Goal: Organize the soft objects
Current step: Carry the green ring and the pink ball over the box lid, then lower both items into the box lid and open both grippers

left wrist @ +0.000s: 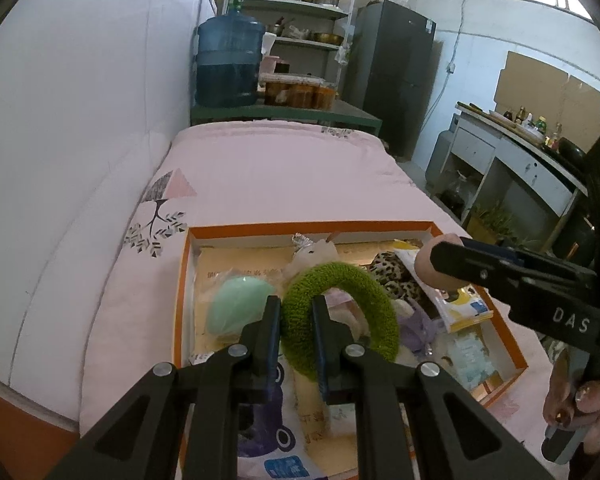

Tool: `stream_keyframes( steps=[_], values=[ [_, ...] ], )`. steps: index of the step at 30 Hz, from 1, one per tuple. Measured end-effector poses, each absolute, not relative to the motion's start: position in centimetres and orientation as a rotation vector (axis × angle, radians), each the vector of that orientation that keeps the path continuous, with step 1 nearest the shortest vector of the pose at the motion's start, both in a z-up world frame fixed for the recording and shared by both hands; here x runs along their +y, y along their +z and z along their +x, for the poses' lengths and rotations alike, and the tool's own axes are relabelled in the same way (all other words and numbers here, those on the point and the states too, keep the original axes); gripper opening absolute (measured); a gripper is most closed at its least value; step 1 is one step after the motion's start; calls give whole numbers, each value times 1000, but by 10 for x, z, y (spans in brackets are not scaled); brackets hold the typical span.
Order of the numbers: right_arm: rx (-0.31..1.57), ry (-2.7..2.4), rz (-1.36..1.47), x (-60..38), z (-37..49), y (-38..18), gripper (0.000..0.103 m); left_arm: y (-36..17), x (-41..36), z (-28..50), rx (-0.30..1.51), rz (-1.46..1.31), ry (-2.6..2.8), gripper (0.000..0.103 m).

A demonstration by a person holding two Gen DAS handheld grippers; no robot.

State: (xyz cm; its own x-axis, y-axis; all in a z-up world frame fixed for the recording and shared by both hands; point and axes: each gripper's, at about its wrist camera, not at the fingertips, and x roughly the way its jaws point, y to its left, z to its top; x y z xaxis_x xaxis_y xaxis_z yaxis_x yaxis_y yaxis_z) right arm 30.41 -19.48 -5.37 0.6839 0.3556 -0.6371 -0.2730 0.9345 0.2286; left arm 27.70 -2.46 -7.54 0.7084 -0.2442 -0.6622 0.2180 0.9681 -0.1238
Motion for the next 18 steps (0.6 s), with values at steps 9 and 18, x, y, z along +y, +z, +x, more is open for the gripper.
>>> stream_keyframes(
  steps=[9, 18],
  values=[
    [765, 352, 113, -189, 320, -67, 39, -86, -24, 286, 762, -36, -249, 16],
    [800, 346, 100, -183, 331, -82, 39, -102, -26, 290, 795, -28, -252, 16]
  ],
)
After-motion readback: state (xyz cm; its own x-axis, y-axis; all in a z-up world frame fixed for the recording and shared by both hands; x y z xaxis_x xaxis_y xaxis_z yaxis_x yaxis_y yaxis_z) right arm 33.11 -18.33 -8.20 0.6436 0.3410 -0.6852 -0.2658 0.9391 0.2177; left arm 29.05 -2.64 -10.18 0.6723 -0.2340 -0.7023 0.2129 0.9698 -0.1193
